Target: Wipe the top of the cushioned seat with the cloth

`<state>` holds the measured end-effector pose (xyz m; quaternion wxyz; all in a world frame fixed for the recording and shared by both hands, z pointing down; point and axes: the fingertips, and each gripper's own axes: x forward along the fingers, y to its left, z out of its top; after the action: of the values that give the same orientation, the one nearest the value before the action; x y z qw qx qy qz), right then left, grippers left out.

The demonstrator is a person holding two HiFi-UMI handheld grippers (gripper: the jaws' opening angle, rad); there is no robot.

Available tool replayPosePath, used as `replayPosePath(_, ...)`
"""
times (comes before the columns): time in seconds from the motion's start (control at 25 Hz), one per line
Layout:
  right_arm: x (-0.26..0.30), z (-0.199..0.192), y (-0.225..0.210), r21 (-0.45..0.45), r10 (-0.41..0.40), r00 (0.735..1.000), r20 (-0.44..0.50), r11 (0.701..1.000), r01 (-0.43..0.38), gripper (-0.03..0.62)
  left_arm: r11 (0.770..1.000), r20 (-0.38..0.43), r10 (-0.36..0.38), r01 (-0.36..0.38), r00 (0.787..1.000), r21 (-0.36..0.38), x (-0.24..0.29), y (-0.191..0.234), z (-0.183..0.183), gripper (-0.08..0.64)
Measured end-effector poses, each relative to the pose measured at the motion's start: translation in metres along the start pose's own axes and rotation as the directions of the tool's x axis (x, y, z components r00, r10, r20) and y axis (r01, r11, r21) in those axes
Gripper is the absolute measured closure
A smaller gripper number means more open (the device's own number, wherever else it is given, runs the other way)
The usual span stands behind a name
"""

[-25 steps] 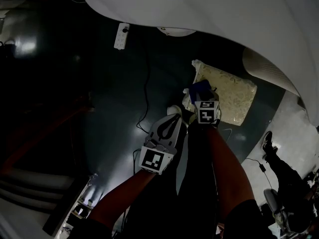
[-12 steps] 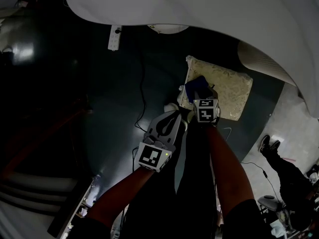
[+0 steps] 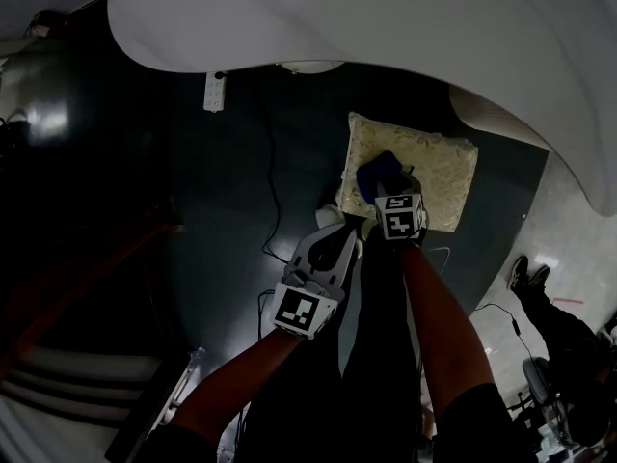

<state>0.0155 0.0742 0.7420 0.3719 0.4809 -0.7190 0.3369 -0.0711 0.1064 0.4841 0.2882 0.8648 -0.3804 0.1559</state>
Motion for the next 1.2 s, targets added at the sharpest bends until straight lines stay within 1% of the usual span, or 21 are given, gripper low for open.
replayPosePath(0.2, -0.031, 0.005, -0.014, 0.039, -0.016, 0.998, -0.065, 0.999, 0.019, 0.422, 0.999, -0.036, -0.030, 0.031, 0.999, 0.017, 0.011, -0.013, -0.003, 0.538)
replayPosePath(0.28, -0.032, 0.002, -0.020, 0.041, -0.015, 0.998, -0.064, 0.999, 0.018, 0.422, 0.999, -0.042, -0.047, 0.048, 0.998, 0.020, 0.016, -0.019, -0.003, 0.537)
replayPosePath(0.48, -0.039, -0.007, -0.036, 0.039, -0.021, 0.997, -0.072, 0.999, 0.024, 0.420, 0.998, -0.027, -0.059, 0.059, 0.998, 0.030, 0.029, -0.033, 0.007, 0.537)
replayPosePath(0.72, -0.049, -0.019, -0.060, 0.016, -0.064, 0.996, -0.058, 0.998, 0.065, 0.422, 0.995, -0.039, -0.080, 0.082, 0.996, 0.052, 0.041, -0.047, 0.009, 0.538)
replayPosePath(0.88, -0.053, -0.025, -0.072, 0.003, -0.060, 0.997, -0.056, 0.998, 0.060, 0.422, 0.994, -0.049, -0.091, 0.094, 0.995, 0.056, 0.049, -0.055, 0.007, 0.538)
replayPosePath(1.04, -0.056, -0.030, -0.082, 0.012, -0.056, 0.996, -0.064, 0.998, 0.057, 0.422, 0.993, -0.053, -0.091, 0.094, 0.994, 0.067, 0.056, -0.066, 0.008, 0.538)
replayPosePath(1.2, -0.063, -0.036, -0.094, 0.016, -0.069, 0.996, -0.064, 0.997, 0.070, 0.422, 0.990, -0.056, -0.113, 0.118, 0.992, 0.078, 0.064, -0.083, 0.014, 0.538)
